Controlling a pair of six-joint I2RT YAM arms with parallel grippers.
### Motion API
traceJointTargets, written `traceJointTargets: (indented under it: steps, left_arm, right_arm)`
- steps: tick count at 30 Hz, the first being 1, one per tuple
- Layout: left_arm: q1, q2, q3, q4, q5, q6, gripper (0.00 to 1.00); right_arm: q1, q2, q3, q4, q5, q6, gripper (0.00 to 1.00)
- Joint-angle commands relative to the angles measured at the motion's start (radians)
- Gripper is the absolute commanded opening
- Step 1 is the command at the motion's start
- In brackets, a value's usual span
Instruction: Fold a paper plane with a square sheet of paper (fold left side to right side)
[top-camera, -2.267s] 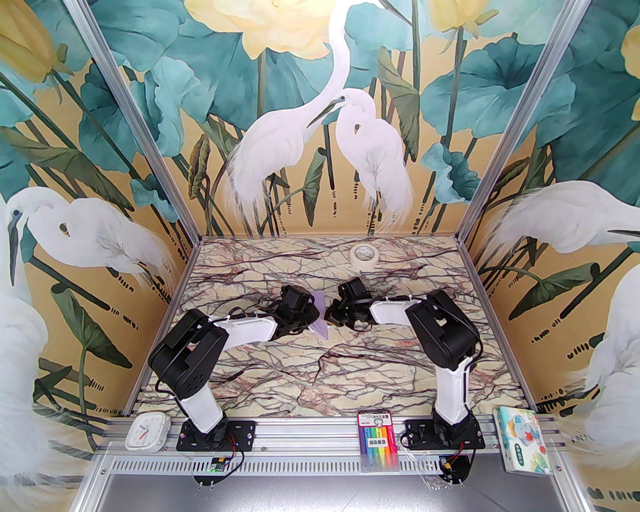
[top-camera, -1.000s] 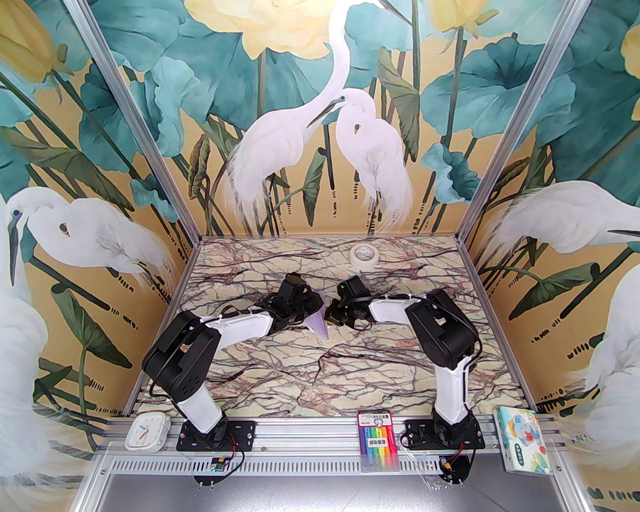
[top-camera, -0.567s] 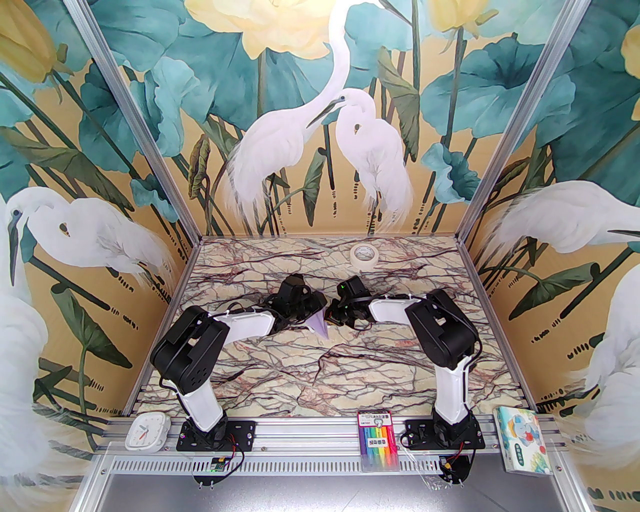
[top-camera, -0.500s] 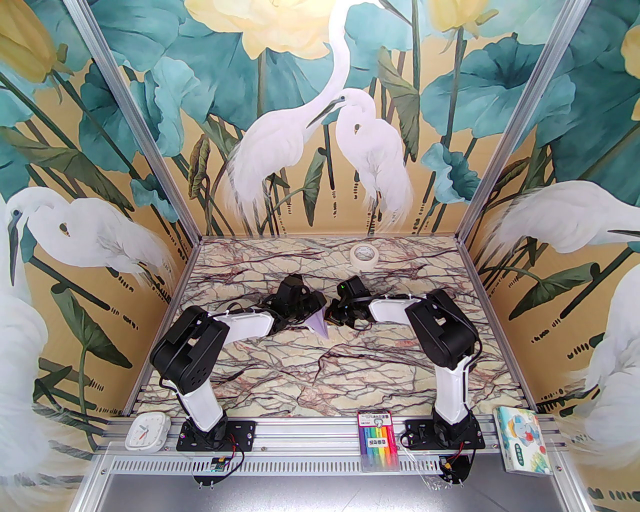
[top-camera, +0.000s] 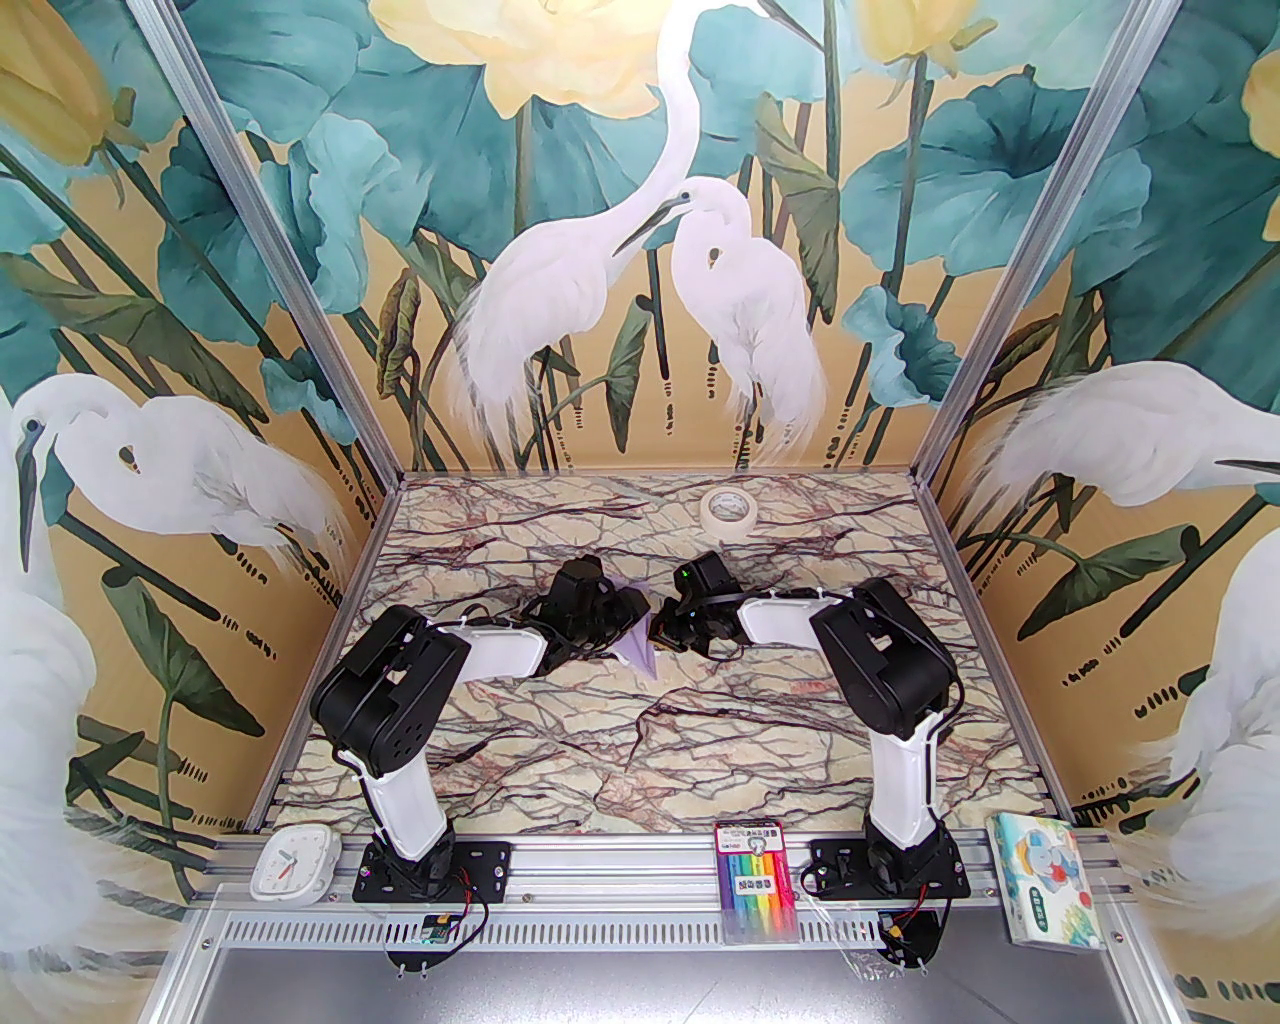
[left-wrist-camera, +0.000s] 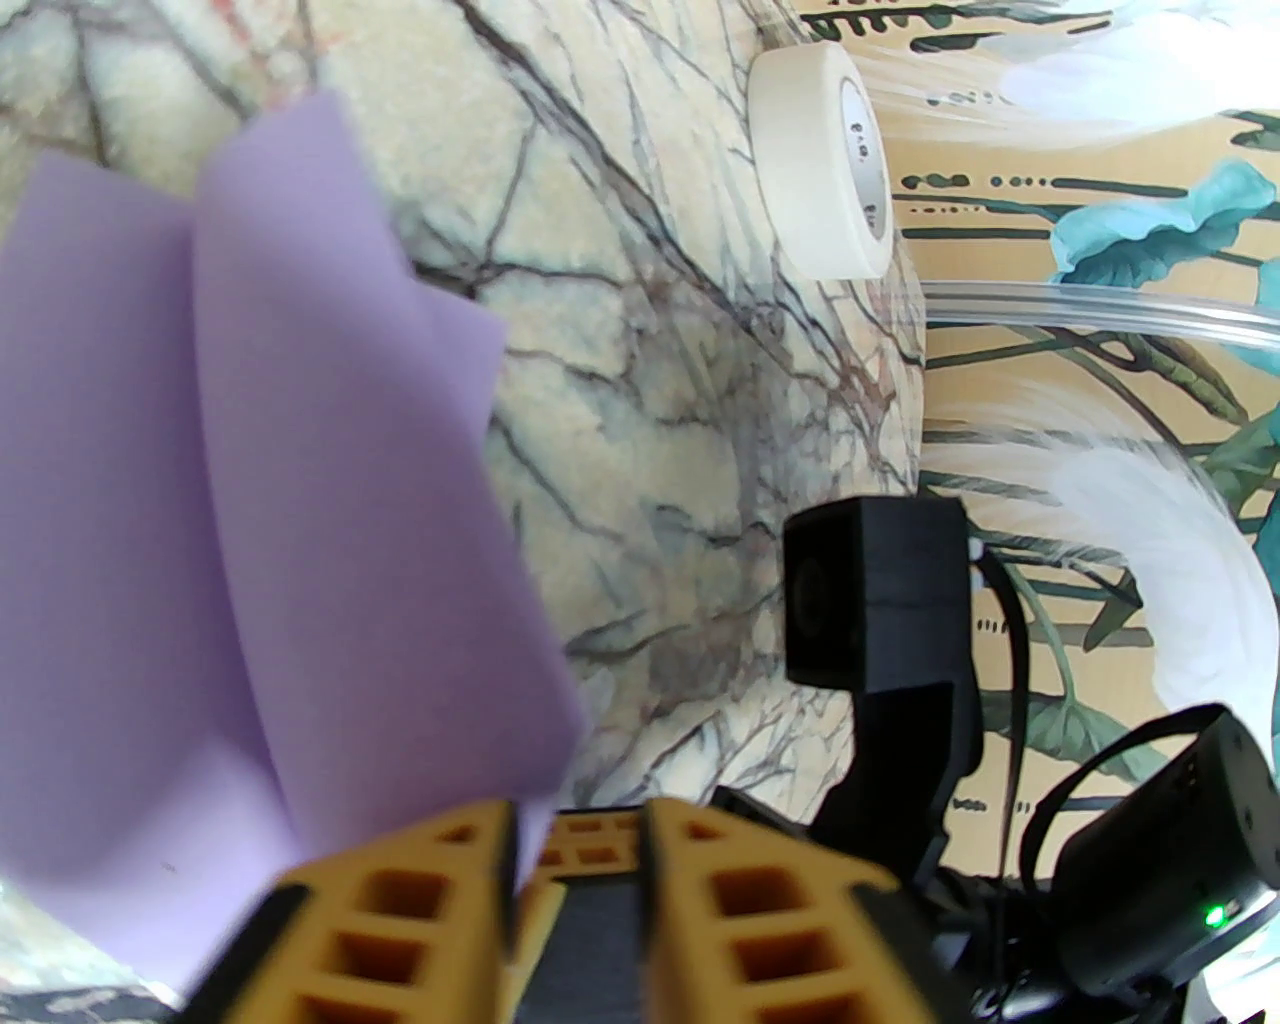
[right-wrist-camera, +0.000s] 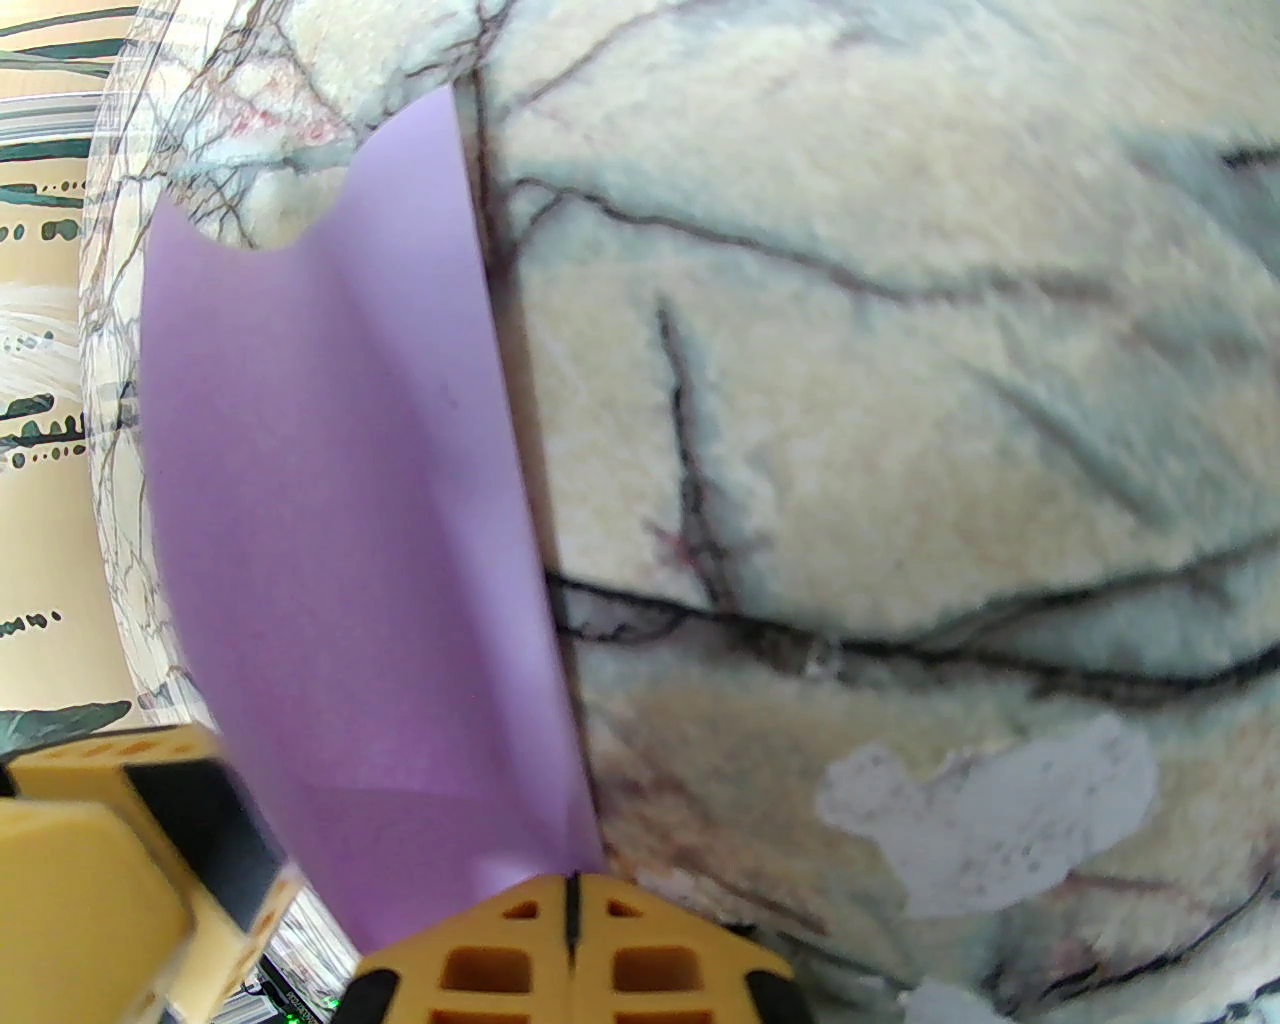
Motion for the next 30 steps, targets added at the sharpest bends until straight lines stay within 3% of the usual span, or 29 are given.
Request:
traceJointTargets:
  steps: [1,4,11,12,20,30]
  left_arm:
    - [0.007,0.017,-0.017,0.034,0.024,-0.013,0.17]
    - [0.007,0.021,-0.019,0.039,0.023,-0.016,0.10]
    - [0.007,0.029,-0.020,0.044,0.023,-0.017,0.05]
    - [0.007,0.030,-0.023,0.046,0.025,-0.017,0.00]
    - [0.007,0.045,-0.019,0.053,0.029,-0.020,0.00]
    - [0.007,0.057,-0.006,0.059,0.037,-0.025,0.00]
  right_arm:
    - [0.002,0.017,-0.033,-0.047,0.037,-0.016,0.00]
    - [-0.003,0.007,-0.043,-0.030,0.036,-0.015,0.00]
    - [-0.011,-0.004,-0.056,-0.025,0.036,-0.015,0.00]
    - [-0.013,-0.008,-0.059,-0.022,0.035,-0.015,0.00]
    - [-0.032,-0.059,-0.103,0.063,0.009,-0.014,0.00]
    - [-0.037,-0.105,-0.161,0.203,-0.028,0.015,0.15]
